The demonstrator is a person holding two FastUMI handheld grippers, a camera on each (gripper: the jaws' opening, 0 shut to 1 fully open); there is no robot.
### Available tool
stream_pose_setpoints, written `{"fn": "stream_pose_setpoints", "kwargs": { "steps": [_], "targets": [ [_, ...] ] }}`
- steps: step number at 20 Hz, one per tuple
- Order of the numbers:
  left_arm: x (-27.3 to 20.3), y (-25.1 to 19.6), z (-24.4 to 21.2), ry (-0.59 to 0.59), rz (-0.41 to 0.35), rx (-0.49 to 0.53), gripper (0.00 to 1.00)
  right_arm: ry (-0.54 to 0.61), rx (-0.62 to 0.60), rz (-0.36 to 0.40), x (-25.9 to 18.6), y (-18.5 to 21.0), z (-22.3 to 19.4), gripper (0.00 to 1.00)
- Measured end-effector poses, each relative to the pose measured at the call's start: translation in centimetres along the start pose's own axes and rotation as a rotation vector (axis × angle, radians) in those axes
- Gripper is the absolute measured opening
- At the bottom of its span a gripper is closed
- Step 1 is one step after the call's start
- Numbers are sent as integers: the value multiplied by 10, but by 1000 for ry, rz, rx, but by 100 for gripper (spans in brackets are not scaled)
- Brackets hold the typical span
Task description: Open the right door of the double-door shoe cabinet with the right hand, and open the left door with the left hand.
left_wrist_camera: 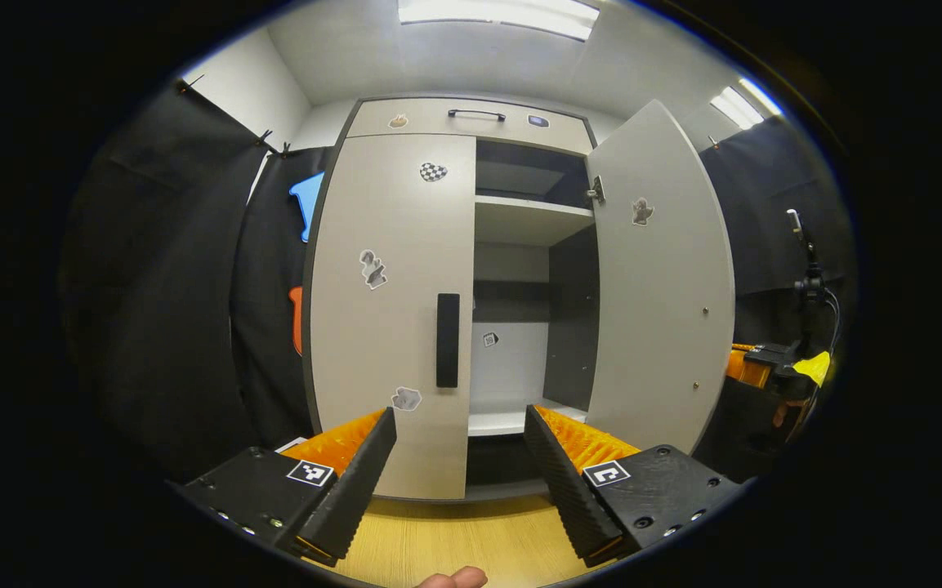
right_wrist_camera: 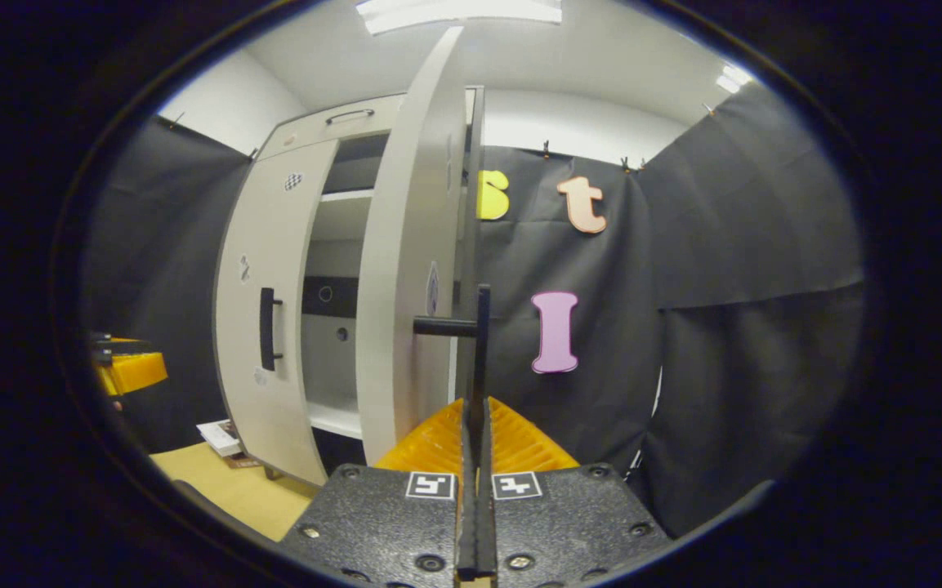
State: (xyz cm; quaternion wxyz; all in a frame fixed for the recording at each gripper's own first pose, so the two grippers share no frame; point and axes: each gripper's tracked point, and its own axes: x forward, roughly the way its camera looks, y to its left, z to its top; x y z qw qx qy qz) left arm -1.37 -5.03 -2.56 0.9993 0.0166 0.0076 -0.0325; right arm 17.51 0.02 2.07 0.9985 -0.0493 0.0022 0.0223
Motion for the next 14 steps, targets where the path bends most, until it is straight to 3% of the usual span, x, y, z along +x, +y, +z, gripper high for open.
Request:
{"fn": "stream_pose_setpoints", "kwargs": {
  "steps": [2, 3, 7, 9, 14],
  "targets": [
    [-1, 2, 1, 2, 5, -10, 95, 5, 15, -33, 0, -4, -2, 7],
    [-1, 2, 1, 3, 3, -14, 95, 10, 24, -42, 1, -3, -1, 26],
    [-2, 4, 1, 3, 5, -15, 95, 14, -2, -41, 0, -12, -2, 57],
    [-3, 4, -1, 11, 0, -25, 95, 24, 33, -39, -7, -4, -4, 63],
    [-1, 10, 0, 13, 5, -30, 95, 2, -71, -89, -16, -22, -1, 68]
  ]
}}
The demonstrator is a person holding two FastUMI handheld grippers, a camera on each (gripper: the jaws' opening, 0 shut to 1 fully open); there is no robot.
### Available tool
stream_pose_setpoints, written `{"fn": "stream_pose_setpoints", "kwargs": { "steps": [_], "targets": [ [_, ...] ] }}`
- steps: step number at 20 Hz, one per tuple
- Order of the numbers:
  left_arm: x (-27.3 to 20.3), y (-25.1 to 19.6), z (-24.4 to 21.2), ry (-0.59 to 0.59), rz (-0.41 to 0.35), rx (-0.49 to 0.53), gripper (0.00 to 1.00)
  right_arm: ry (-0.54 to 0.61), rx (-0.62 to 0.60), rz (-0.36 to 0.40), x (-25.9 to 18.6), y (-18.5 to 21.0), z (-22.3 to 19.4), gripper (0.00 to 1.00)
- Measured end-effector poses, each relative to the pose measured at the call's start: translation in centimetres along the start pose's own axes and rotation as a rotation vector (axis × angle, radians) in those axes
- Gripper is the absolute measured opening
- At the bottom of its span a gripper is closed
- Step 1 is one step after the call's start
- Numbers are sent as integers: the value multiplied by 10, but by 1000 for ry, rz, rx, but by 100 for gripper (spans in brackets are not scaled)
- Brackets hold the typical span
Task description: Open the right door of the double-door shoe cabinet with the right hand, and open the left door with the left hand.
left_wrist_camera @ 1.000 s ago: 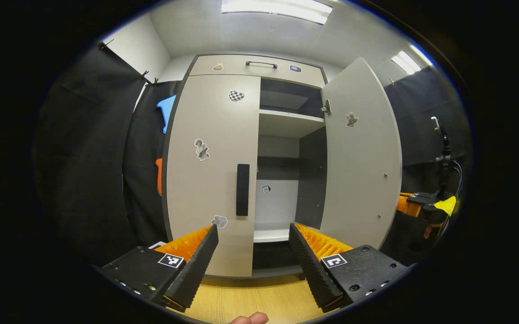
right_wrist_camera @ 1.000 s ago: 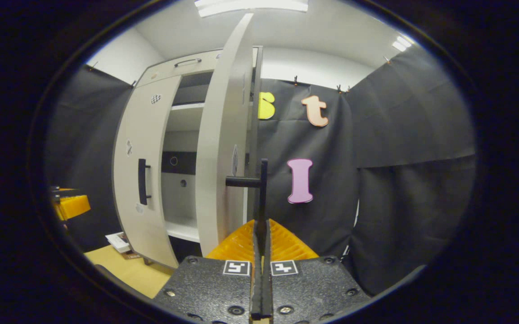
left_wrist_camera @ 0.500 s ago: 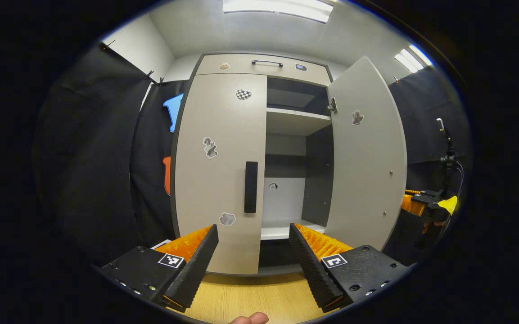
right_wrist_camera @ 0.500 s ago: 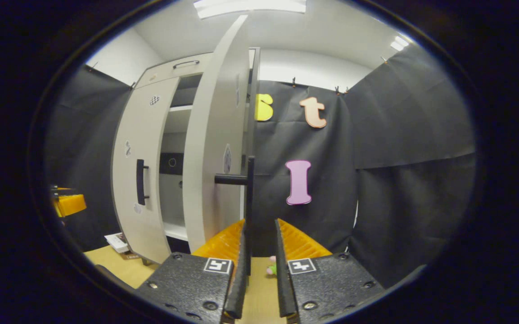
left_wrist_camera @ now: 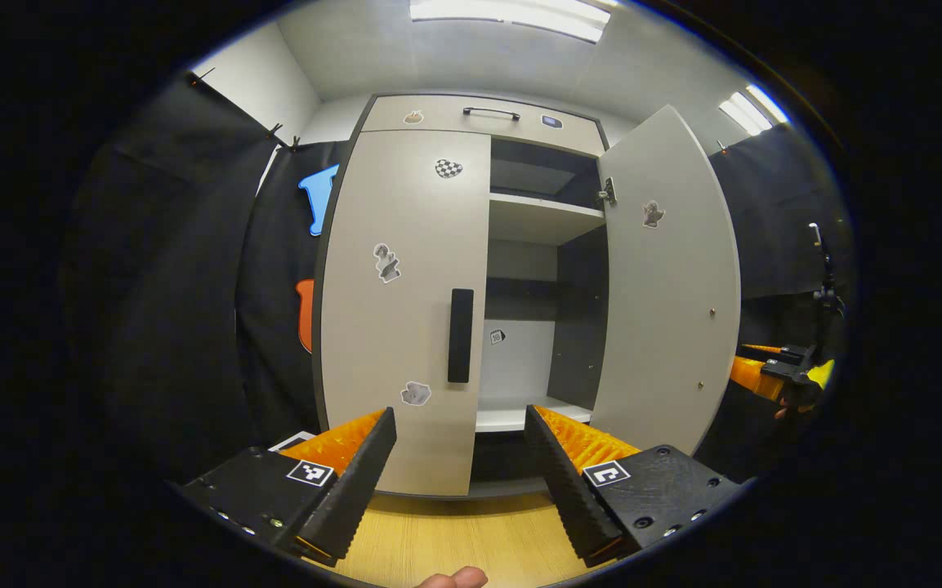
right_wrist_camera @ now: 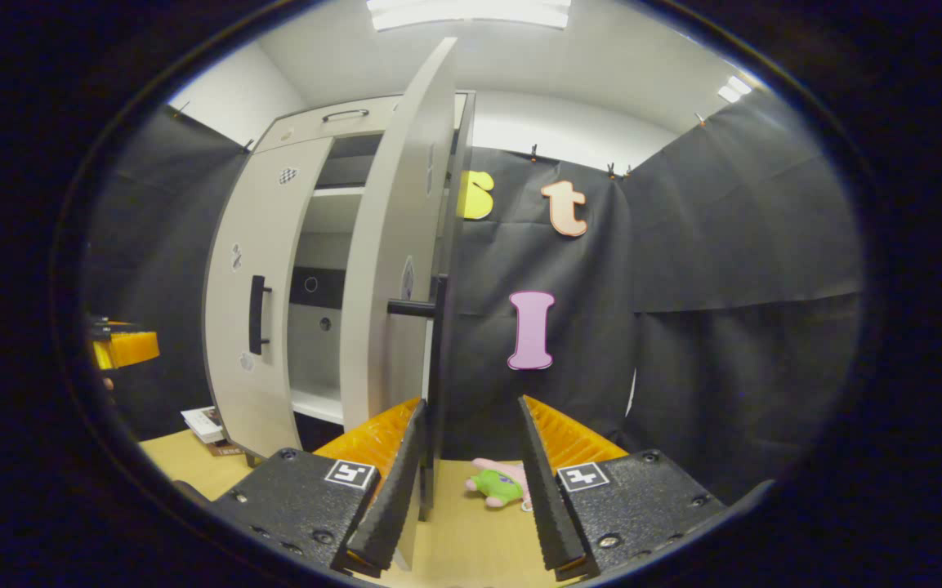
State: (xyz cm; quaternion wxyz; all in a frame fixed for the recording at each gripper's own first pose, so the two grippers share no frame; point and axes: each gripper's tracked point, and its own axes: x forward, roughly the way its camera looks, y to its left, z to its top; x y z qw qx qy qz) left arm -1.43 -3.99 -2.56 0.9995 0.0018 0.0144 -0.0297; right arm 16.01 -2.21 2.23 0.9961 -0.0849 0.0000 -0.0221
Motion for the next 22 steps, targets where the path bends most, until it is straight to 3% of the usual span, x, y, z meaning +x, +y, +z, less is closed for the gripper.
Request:
{"fn": "stream_pose_setpoints", "kwargs": {
  "steps": [5, 9, 12, 15, 22],
  "targets": [
    [7, 0, -2, 13, -16, -18, 95, 7, 39, 12, -11, 18, 7, 69],
    [27, 0, 11, -21, -42, -39, 95, -9, 100, 89, -15, 50, 15, 70],
    [60, 6, 39, -70, -47, -39, 95, -28, 77, 132, -14, 59, 19, 70],
    [105, 7, 60, -103, -30, 27, 95, -30, 88, 164, -12, 69, 20, 71],
    [192, -16, 34, -27, -25, 60, 95, -27, 117, 148, -11, 67, 20, 73]
  ]
}}
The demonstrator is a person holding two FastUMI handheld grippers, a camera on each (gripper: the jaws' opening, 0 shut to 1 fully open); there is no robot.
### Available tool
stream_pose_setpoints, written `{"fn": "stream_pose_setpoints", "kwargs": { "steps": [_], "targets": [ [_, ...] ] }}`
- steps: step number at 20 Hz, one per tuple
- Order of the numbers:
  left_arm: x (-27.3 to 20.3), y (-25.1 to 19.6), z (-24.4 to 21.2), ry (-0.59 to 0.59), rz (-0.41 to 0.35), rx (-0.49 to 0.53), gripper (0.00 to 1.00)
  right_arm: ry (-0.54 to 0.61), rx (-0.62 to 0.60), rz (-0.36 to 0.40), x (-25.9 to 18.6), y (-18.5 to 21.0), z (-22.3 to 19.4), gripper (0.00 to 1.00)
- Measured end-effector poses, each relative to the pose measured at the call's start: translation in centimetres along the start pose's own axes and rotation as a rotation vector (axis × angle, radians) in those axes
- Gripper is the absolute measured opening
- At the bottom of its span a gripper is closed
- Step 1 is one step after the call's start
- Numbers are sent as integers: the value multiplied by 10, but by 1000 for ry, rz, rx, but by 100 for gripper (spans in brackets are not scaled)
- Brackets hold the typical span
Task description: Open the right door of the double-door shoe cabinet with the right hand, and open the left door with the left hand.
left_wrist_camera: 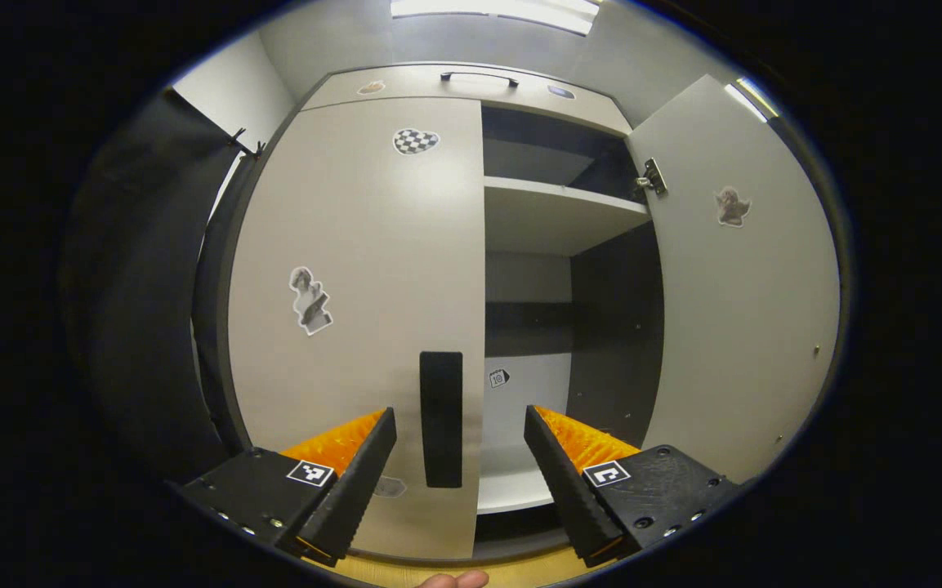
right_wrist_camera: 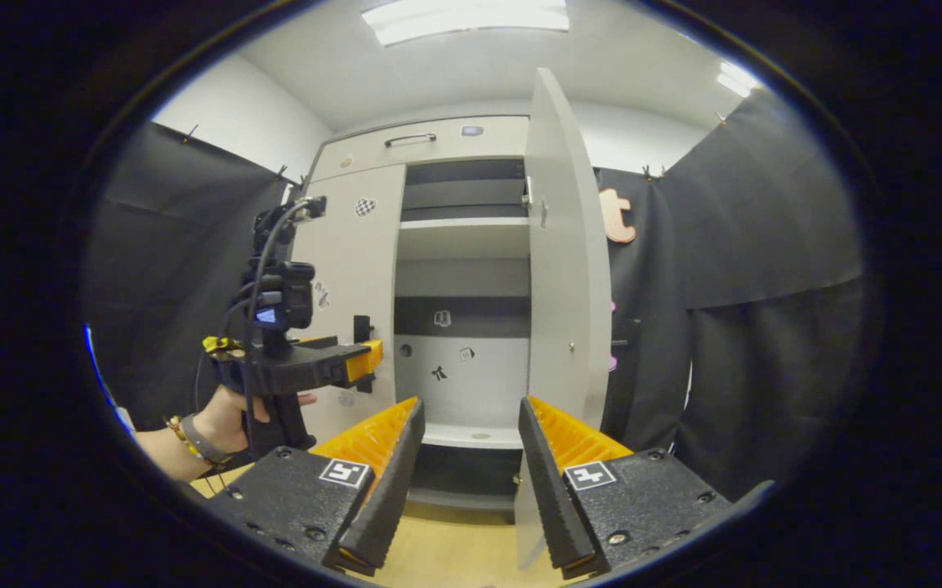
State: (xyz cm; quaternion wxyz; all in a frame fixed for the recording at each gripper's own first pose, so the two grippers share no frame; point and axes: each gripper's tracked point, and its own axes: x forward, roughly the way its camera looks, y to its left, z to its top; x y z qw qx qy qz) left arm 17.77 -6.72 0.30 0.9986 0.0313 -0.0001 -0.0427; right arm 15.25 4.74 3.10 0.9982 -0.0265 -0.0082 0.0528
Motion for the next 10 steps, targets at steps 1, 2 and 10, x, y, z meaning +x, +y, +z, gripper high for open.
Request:
{"fn": "stream_pose_setpoints", "kwargs": {
  "steps": [1, 2, 10],
  "targets": [
    [8, -2, -8, 19, 2, 2, 95, -1, -4, -6, 0, -2, 0, 73],
    [16, -2, -13, 32, 3, 1, 95, -2, -3, -13, 1, -4, -1, 73],
    [42, 9, -28, 57, 60, 0, 94, 26, 14, -30, 3, -5, -6, 73]
  ]
}}
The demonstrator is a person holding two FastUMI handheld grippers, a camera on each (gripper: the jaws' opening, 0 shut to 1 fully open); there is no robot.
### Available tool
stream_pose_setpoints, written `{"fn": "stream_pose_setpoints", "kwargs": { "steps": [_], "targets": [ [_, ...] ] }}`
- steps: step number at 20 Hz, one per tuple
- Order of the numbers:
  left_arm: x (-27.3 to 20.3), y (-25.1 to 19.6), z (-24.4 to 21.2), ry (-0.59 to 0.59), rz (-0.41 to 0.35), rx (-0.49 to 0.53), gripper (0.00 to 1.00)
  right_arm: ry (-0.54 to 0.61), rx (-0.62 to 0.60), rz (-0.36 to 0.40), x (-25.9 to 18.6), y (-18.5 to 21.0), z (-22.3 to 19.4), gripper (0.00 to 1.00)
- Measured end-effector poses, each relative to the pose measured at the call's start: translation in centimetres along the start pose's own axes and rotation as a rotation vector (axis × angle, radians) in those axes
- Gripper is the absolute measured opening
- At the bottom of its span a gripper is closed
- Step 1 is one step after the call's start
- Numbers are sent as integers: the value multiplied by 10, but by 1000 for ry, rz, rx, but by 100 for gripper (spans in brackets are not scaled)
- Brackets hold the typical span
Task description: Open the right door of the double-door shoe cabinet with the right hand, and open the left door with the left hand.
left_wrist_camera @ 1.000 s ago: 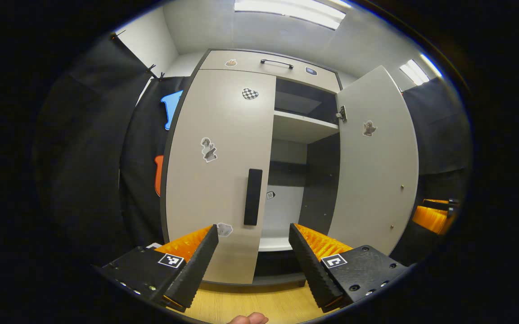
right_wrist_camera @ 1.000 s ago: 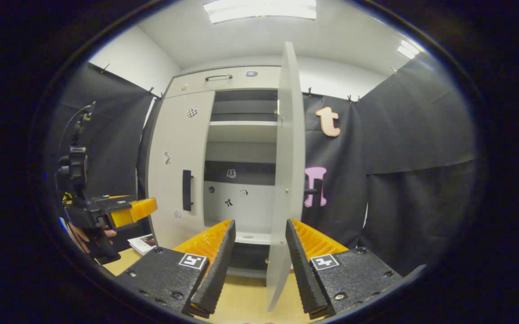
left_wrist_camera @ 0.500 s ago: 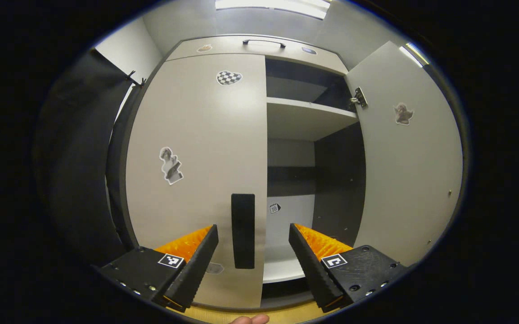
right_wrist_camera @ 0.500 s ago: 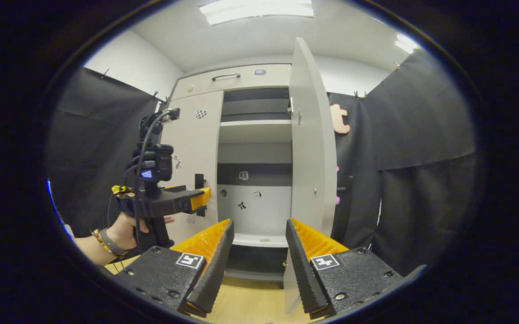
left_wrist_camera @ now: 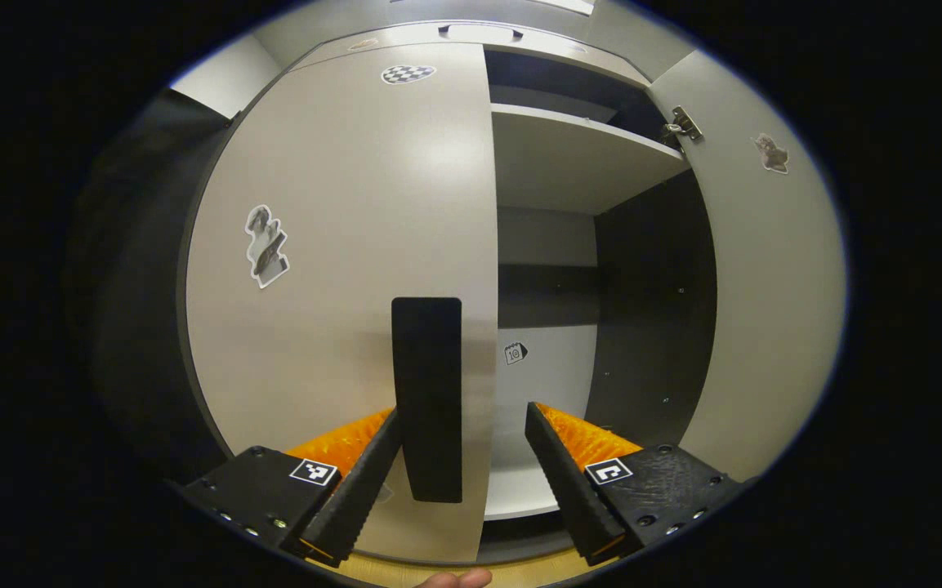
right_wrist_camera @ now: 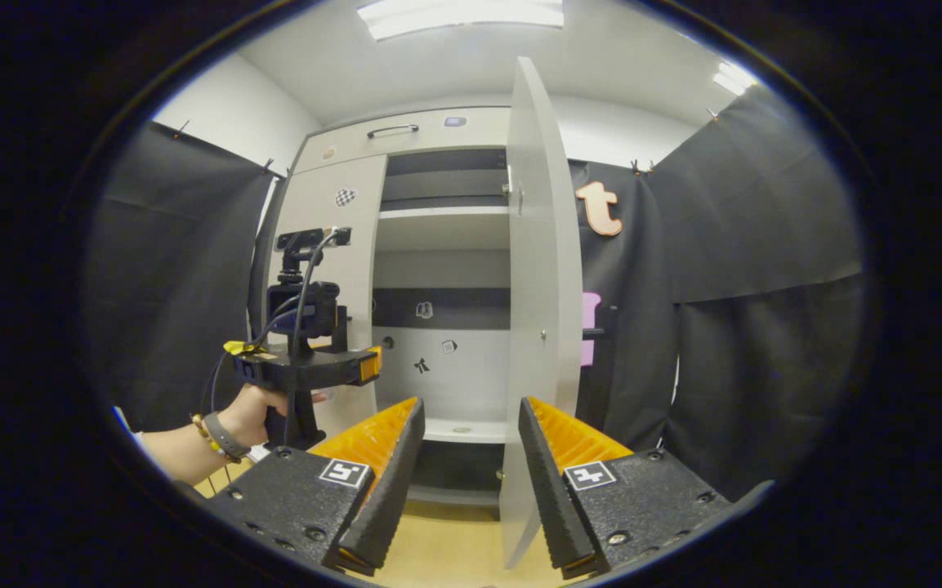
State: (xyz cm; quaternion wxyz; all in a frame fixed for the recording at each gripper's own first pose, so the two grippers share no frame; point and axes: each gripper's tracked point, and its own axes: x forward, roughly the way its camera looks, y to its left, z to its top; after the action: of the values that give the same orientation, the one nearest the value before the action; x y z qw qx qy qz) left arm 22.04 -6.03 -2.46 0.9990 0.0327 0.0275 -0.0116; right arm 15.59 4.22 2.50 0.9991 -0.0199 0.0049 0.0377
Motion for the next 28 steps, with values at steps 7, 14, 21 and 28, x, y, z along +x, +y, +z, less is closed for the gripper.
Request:
{"fn": "stream_pose_setpoints", "kwargs": {
  "steps": [7, 14, 21, 28],
  "targets": [
    [2, 6, -1, 7, 35, 7, 90, 2, 14, 41, 1, 9, -1, 73],
    [2, 18, -3, -10, 30, 14, 23, 3, 27, 52, 1, 11, -4, 73],
    [-11, 17, -2, -5, 29, 22, 4, -3, 11, 48, -1, 9, -3, 73],
    [-76, 35, -1, -17, 23, 37, 4, -1, 31, 57, 0, 13, -5, 73]
  ]
}}
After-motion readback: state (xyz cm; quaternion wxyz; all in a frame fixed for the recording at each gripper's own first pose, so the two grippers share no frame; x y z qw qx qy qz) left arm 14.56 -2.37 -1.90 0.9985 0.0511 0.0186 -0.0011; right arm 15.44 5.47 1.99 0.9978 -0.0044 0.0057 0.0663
